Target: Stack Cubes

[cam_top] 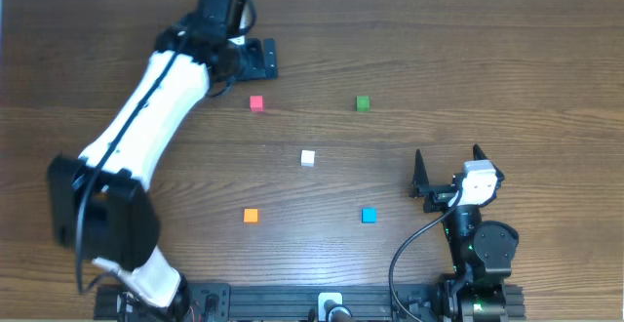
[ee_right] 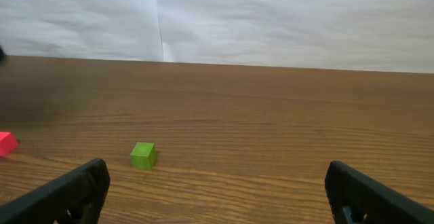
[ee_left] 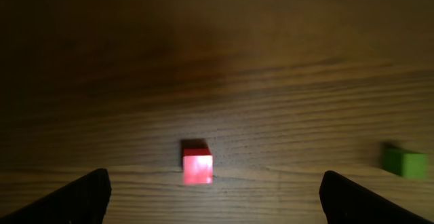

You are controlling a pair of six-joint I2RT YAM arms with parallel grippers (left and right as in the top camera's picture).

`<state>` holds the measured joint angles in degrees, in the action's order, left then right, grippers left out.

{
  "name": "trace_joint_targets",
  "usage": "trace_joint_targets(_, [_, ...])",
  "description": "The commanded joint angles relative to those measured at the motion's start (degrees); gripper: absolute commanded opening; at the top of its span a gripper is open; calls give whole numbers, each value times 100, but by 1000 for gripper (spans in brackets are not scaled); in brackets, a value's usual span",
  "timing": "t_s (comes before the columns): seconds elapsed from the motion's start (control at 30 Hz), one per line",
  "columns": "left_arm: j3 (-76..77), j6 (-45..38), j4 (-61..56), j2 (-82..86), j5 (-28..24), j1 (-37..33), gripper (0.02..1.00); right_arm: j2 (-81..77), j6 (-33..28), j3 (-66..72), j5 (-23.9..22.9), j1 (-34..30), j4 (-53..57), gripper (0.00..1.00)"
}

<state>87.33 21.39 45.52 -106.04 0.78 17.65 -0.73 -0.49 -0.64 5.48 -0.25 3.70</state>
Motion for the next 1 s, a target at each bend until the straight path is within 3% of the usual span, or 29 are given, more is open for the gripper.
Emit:
trace_joint_targets(0.03, [216, 461, 122, -699, 164, 52, 993, 35, -42, 35, 50, -31, -2, 993])
trace_joint_targets(0.47, [216, 415, 317, -1440, 157, 127, 921, 35, -42, 35, 50, -31, -2, 991])
trace_joint_targets(0.9, [216, -170, 299, -1611, 192, 275, 879, 35, -42, 35, 50, -31, 0, 993])
trace_joint_targets(1.0, [214, -170, 299, -1661, 238, 275, 833, 35, -42, 35, 50, -31, 0, 991])
